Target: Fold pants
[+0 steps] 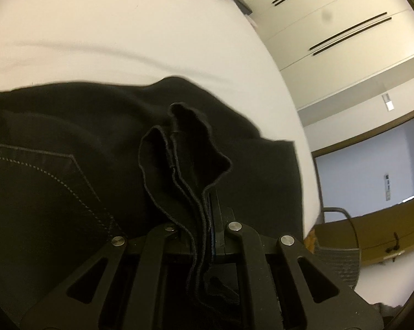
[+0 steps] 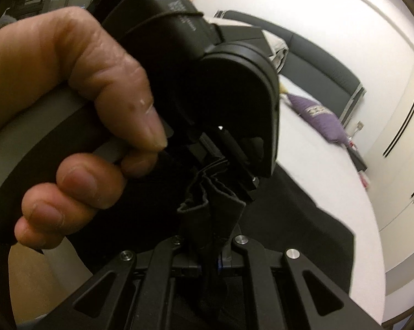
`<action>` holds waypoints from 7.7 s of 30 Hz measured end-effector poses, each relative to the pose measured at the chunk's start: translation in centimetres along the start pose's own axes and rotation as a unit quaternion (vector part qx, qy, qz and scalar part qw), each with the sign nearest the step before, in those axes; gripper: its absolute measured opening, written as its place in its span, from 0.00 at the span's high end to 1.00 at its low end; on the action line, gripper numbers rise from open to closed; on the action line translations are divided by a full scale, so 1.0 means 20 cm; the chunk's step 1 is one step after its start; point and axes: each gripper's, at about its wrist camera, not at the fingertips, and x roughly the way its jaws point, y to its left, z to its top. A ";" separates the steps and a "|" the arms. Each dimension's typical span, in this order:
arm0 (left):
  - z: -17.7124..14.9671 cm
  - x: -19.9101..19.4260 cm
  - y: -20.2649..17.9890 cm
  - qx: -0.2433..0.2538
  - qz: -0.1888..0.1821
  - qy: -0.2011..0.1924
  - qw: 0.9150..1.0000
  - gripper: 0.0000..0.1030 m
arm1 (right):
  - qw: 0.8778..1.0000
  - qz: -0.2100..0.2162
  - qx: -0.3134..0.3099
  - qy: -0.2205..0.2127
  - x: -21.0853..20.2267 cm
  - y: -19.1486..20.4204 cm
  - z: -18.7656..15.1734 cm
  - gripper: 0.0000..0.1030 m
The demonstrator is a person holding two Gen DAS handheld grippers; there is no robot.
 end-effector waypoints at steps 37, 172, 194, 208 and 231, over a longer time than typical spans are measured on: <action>-0.37 0.06 -0.23 0.054 0.025 -0.036 0.998 0.80 | 0.843 0.248 0.477 0.035 -0.12 -1.13 -0.82 0.70; -0.43 -0.41 -0.61 0.096 0.107 -0.224 0.964 0.90 | 0.759 0.390 0.517 0.068 0.28 -1.04 -0.14 0.00; -0.82 0.48 -1.19 0.314 0.222 -0.095 0.918 0.90 | 0.767 0.420 0.459 0.158 0.31 -1.23 -0.28 0.73; -0.97 0.88 -1.56 0.442 0.245 -0.079 0.860 0.89 | 0.797 0.370 0.459 0.128 0.13 -1.47 -0.49 0.87; -1.26 1.17 -1.47 0.557 0.259 -0.092 0.784 0.70 | 0.779 0.373 0.485 0.138 0.25 -1.53 -0.71 0.69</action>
